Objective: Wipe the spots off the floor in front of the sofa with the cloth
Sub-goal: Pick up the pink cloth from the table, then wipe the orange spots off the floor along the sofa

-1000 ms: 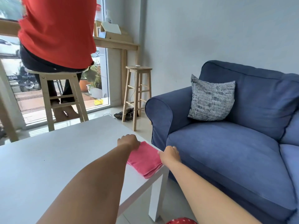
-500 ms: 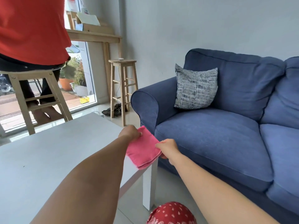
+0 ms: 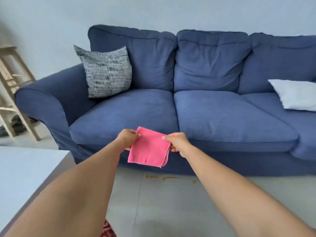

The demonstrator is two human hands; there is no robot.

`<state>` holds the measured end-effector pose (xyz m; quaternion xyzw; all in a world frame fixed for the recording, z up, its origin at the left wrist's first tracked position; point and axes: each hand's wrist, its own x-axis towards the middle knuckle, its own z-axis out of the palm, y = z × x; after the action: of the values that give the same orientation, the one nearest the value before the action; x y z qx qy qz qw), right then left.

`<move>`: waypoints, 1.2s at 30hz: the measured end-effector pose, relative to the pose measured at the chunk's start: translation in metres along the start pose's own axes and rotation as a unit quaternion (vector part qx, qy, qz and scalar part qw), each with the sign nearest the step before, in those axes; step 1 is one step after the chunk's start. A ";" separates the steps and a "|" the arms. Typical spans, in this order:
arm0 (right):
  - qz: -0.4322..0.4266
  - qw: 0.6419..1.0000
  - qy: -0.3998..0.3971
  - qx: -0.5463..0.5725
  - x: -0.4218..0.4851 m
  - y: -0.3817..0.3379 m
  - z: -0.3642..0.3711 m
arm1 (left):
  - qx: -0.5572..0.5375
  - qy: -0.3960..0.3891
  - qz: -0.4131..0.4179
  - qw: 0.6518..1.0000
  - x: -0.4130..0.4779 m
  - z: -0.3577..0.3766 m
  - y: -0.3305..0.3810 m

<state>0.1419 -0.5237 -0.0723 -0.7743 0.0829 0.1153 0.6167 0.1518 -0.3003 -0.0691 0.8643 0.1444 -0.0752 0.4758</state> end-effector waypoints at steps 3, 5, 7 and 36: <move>0.047 0.998 0.044 0.022 0.006 0.051 -0.056 | -0.012 -0.079 -0.010 0.997 0.010 0.081 0.004; 0.080 0.994 0.070 0.030 0.010 0.086 -0.084 | -0.016 -0.120 -0.026 0.992 0.011 0.129 0.001; 0.114 0.988 0.097 0.032 0.016 0.123 -0.106 | -0.009 -0.152 -0.045 0.987 0.016 0.174 -0.007; -0.090 0.839 -0.011 -0.537 0.104 0.444 -0.045 | 0.371 -0.091 0.119 0.916 0.098 0.419 -0.207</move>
<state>0.1252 -0.6661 -0.5071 -0.9867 -0.0691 0.0939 0.1130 0.1811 -0.5318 -0.4853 0.9791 -0.0418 -0.1442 0.1374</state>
